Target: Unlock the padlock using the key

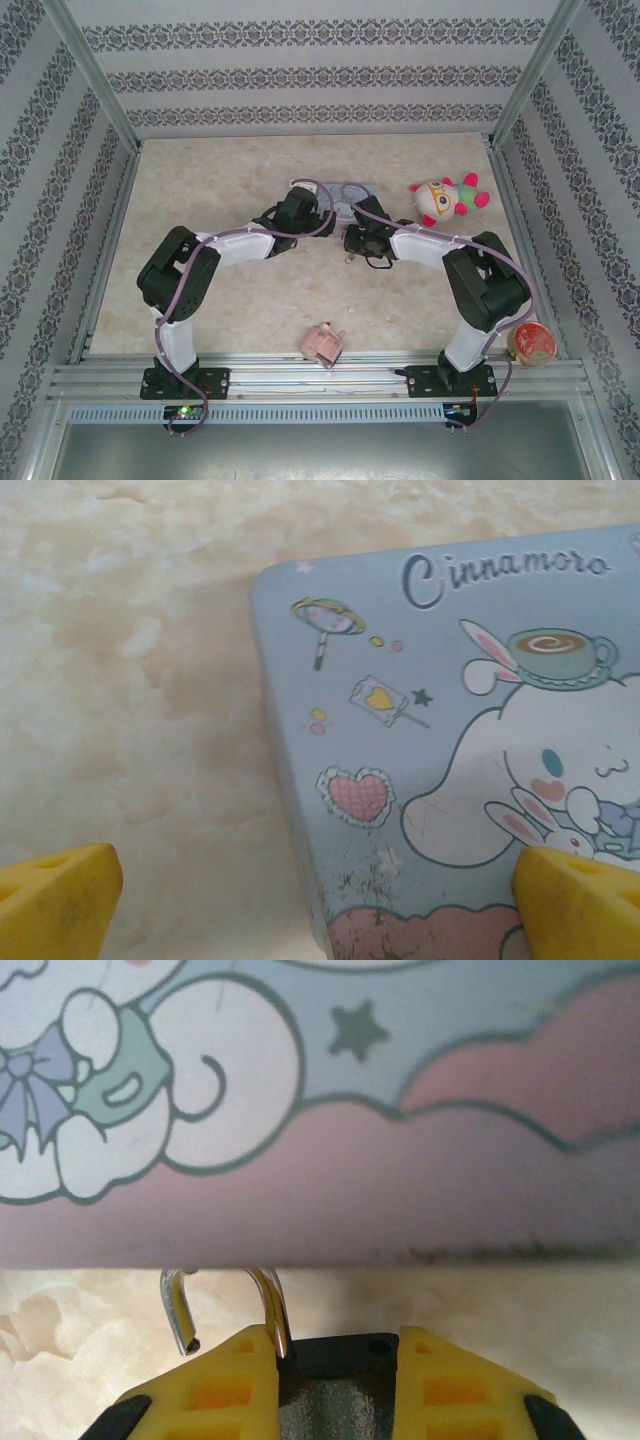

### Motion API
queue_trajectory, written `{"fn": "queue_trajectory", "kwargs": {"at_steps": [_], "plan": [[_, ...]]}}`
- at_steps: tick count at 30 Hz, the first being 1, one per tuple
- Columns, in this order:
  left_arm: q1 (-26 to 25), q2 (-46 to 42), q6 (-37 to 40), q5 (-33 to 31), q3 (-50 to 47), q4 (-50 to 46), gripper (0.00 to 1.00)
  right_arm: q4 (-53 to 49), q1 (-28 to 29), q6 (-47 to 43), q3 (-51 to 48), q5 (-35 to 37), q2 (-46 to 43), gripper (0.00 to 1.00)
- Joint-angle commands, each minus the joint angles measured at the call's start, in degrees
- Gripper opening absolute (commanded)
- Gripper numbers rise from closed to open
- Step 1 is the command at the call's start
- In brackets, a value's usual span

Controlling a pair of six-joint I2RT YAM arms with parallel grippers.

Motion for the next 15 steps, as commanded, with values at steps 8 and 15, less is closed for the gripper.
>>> {"fn": "queue_trajectory", "kwargs": {"at_steps": [8, 15], "plan": [[-3.1, -5.1, -4.6, -0.1, -4.6, -4.1, 0.99, -4.2, -1.6, -4.1, 1.8, 1.3, -1.4, 0.00], [-3.2, -5.0, -5.9, -0.5, -5.1, -4.1, 0.99, -2.0, -2.0, -0.7, 2.8, 0.2, 0.3, 0.00]]}}
